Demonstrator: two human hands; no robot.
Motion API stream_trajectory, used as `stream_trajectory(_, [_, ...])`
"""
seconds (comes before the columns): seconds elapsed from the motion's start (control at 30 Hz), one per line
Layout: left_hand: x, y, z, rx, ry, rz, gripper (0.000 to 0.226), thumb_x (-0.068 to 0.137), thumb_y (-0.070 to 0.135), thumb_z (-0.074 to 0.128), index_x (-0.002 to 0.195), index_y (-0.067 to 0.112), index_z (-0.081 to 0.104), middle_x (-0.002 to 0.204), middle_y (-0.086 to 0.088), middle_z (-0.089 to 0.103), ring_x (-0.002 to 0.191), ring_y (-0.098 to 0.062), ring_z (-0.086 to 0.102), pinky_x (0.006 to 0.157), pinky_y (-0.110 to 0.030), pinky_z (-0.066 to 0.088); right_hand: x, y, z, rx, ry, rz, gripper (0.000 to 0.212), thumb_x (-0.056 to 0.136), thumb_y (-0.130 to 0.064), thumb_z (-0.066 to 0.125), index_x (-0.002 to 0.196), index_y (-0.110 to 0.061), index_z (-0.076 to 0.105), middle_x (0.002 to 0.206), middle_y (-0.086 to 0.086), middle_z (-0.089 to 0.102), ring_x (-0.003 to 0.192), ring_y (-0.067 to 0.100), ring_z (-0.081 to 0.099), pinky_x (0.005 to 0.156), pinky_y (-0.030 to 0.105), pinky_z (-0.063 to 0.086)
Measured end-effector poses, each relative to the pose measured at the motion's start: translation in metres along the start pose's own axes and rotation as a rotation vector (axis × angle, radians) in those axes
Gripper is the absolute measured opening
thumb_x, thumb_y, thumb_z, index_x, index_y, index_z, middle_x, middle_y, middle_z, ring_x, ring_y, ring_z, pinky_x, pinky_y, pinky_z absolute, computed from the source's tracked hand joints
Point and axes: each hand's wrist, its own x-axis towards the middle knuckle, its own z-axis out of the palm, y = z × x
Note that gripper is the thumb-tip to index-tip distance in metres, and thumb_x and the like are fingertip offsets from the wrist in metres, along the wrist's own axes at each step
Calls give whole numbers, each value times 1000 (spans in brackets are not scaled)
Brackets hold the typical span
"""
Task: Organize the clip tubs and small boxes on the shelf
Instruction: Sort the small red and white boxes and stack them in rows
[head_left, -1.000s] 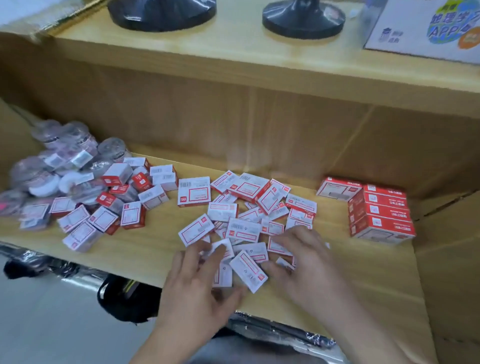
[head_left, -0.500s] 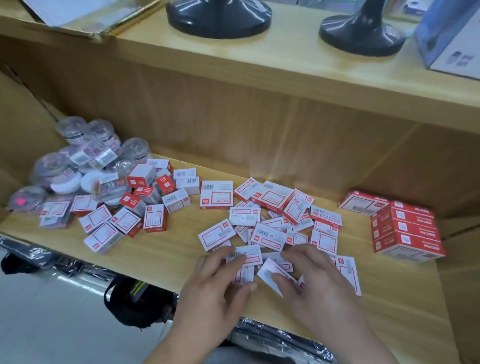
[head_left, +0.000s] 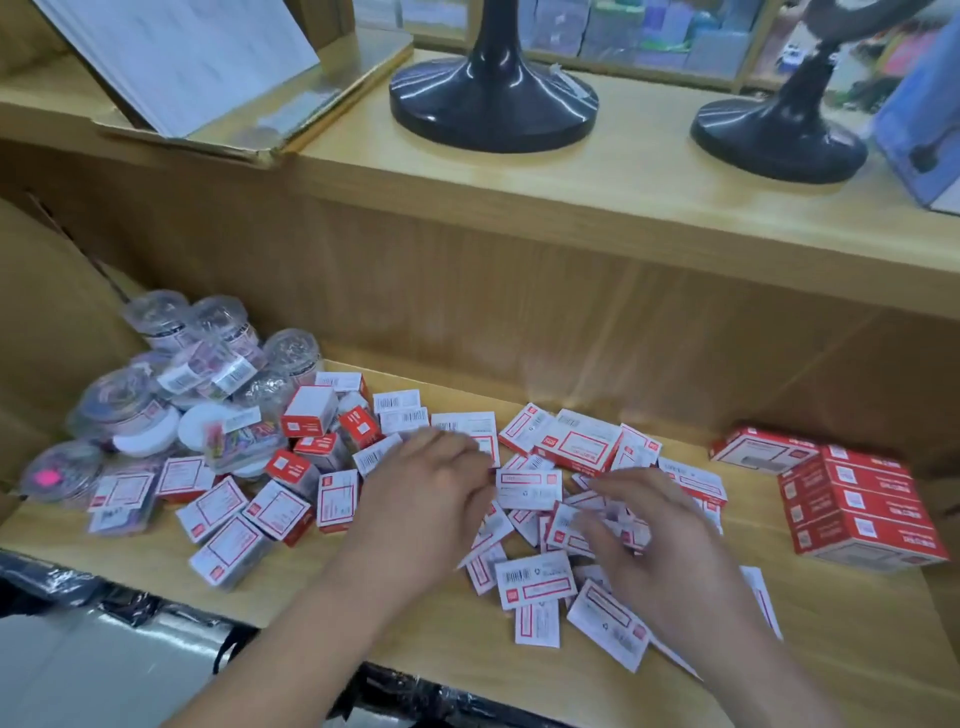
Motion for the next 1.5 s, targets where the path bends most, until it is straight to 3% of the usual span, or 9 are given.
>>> stream_trajectory(0.1, [45, -16, 0, 253, -362, -10, 43, 88, 54, 64, 119, 25, 69, 126, 3, 64, 137, -23, 46, 121, -46, 25, 36, 6, -8, -116, 20, 53, 32, 83, -48, 74, 110, -32, 72, 113, -21, 61, 112, 8, 57, 87, 30, 49])
stream_trajectory(0.2, [63, -29, 0, 353, -579, -31, 69, 79, 63, 71, 136, 28, 56, 136, 3, 53, 136, -21, 45, 125, -46, 15, 65, 5, -10, -231, -137, 123, 53, 78, -59, 75, 122, -31, 66, 124, -15, 56, 121, 11, 49, 98, 33, 45])
stream_trajectory(0.43, [85, -45, -2, 266, -524, -27, 76, 67, 57, 84, 132, 32, 54, 123, 4, 53, 115, -21, 55, 89, -31, 42, 96, -7, 8, -392, -342, 187, 68, 69, -58, 81, 128, -34, 59, 124, -9, 54, 121, 14, 48, 90, 33, 45])
stream_trajectory(0.6, [81, -55, -2, 221, -389, 66, 35, 81, 48, 57, 107, 25, 61, 93, 1, 72, 90, -28, 67, 111, -41, 37, 99, -9, 4, -352, -233, 133, 32, 79, -45, 72, 109, -35, 68, 104, -9, 61, 107, 19, 58, 80, 33, 50])
stream_trajectory(0.7, [77, -59, -6, 154, -214, 93, 24, 88, 38, 45, 95, 23, 63, 80, 1, 68, 79, -31, 66, 91, -43, 50, 91, -13, -15, -301, -97, 95, 19, 89, -47, 64, 102, -35, 67, 88, -13, 68, 87, 18, 64, 70, 34, 53])
stream_trajectory(0.87, [79, -34, -29, -73, 57, 115, 25, 100, 37, 49, 110, 22, 67, 92, 6, 63, 86, -20, 58, 72, -37, 50, 72, -24, -46, 229, -76, 313, 13, 93, -37, 69, 95, -24, 71, 81, -8, 73, 70, 13, 71, 62, 37, 59])
stream_trajectory(1.07, [79, 10, -37, -621, -109, -146, 12, 101, 23, 60, 99, 19, 72, 73, 14, 67, 61, 4, 56, 56, -11, 36, 44, -23, -72, 559, -61, 430, 12, 95, -26, 66, 100, -16, 72, 85, -1, 79, 73, 17, 76, 66, 35, 61])
stream_trajectory(1.33, [78, 54, -25, -947, -313, -250, 10, 100, 15, 62, 106, 21, 68, 89, -1, 75, 68, -13, 68, 60, -31, 59, 9, 20, -90, 595, 93, 478, 23, 91, -27, 72, 107, -17, 60, 80, 10, 76, 77, 30, 75, 71, 61, 59])
stream_trajectory(1.5, [84, 94, -11, -949, -362, -229, 27, 94, -1, 62, 104, 23, 67, 85, 4, 75, 72, -14, 67, 66, -37, 56, -6, 43, -118, 462, 192, 286, 10, 94, -18, 67, 99, -23, 60, 67, -12, 65, 63, 14, 60, 63, 33, 49])
